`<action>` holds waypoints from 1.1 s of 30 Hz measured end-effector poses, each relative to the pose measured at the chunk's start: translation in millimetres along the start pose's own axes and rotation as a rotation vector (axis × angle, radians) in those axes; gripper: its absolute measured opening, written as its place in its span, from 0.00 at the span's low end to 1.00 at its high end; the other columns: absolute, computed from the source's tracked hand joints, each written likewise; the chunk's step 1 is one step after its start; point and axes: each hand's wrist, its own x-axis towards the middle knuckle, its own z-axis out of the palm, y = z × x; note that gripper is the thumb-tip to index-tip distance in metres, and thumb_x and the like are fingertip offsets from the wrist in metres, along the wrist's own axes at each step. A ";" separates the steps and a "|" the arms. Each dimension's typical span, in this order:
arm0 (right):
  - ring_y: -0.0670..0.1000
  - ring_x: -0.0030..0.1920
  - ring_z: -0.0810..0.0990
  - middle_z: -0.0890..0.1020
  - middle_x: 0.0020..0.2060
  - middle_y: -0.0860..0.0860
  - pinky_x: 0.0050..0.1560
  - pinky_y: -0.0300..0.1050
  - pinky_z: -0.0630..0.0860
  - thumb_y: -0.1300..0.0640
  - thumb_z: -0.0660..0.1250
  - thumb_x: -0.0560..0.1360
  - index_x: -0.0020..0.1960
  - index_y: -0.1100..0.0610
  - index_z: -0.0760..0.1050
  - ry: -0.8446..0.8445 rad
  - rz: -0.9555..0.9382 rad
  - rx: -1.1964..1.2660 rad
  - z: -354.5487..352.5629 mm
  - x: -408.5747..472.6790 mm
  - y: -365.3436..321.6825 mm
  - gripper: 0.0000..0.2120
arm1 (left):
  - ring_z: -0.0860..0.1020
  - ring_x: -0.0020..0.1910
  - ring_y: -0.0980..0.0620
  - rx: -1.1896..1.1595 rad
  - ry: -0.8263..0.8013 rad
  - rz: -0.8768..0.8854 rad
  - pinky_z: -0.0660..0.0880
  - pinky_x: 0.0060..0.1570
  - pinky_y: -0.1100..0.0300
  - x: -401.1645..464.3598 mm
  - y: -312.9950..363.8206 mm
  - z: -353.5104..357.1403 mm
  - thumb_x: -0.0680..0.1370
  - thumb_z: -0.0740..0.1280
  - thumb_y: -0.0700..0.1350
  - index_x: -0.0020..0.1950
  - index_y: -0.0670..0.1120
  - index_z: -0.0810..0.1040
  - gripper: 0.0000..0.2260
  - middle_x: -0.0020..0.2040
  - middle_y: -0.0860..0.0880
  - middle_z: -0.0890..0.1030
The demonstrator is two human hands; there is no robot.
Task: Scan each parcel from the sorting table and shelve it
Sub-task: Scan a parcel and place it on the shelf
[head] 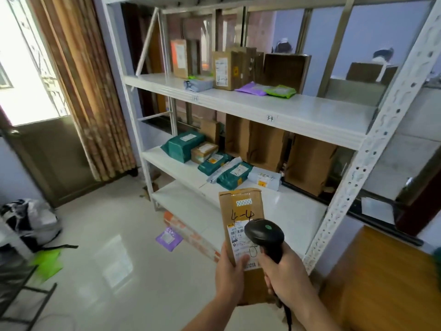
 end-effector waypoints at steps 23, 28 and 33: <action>0.46 0.32 0.78 0.79 0.32 0.47 0.40 0.41 0.79 0.52 0.67 0.79 0.53 0.48 0.74 0.085 0.055 0.049 -1.9 214.5 -5.1 0.03 | 0.77 0.48 0.65 0.089 -0.064 0.048 0.76 0.55 0.58 247.6 36.8 40.7 0.83 0.67 0.45 0.72 0.60 0.68 0.19 0.57 0.61 0.79; 0.44 0.26 0.76 0.78 0.29 0.50 0.33 0.38 0.79 0.54 0.67 0.80 0.51 0.50 0.74 0.108 0.121 0.054 -14.1 245.4 -1.2 0.02 | 0.78 0.48 0.64 0.081 -0.126 0.018 0.78 0.57 0.55 291.0 38.0 64.1 0.84 0.67 0.45 0.75 0.58 0.68 0.21 0.63 0.56 0.80; 0.43 0.25 0.76 0.78 0.30 0.51 0.31 0.38 0.78 0.55 0.66 0.80 0.51 0.49 0.73 0.152 0.193 0.031 -19.9 277.9 -0.2 0.02 | 0.78 0.47 0.64 0.094 -0.196 -0.003 0.78 0.54 0.57 331.2 35.2 82.9 0.84 0.66 0.46 0.76 0.56 0.67 0.21 0.63 0.57 0.79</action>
